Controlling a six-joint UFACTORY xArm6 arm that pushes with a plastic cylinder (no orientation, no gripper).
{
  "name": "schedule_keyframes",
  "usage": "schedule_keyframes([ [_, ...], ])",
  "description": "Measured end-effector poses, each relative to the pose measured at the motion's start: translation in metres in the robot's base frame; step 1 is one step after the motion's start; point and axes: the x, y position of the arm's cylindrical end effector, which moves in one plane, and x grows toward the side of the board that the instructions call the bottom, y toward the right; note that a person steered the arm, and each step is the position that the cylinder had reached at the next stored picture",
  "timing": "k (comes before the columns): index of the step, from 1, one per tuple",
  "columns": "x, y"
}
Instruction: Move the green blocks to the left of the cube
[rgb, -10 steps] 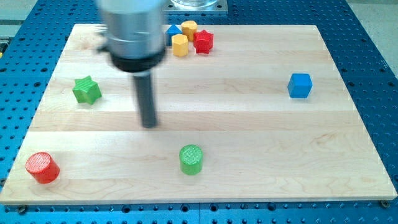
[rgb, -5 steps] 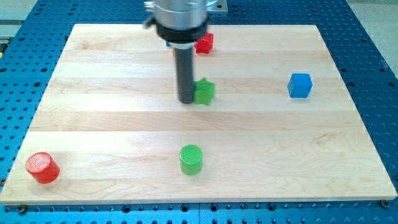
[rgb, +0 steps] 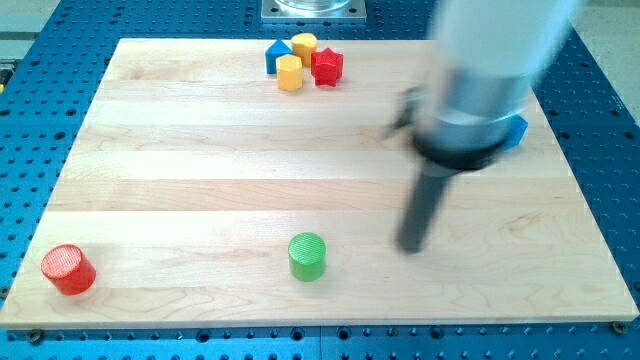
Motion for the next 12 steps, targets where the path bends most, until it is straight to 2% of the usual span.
schedule_keyframes([
  [1, 0.040, -0.067],
  [2, 0.041, -0.104],
  [3, 0.022, -0.121],
  [4, -0.027, 0.004],
  [5, -0.041, 0.021],
  [6, -0.007, -0.038],
  [7, -0.049, -0.019],
  [8, -0.078, 0.046],
  [9, -0.080, 0.019],
  [10, -0.092, 0.022],
  [11, -0.122, 0.071],
  [12, -0.113, 0.010],
])
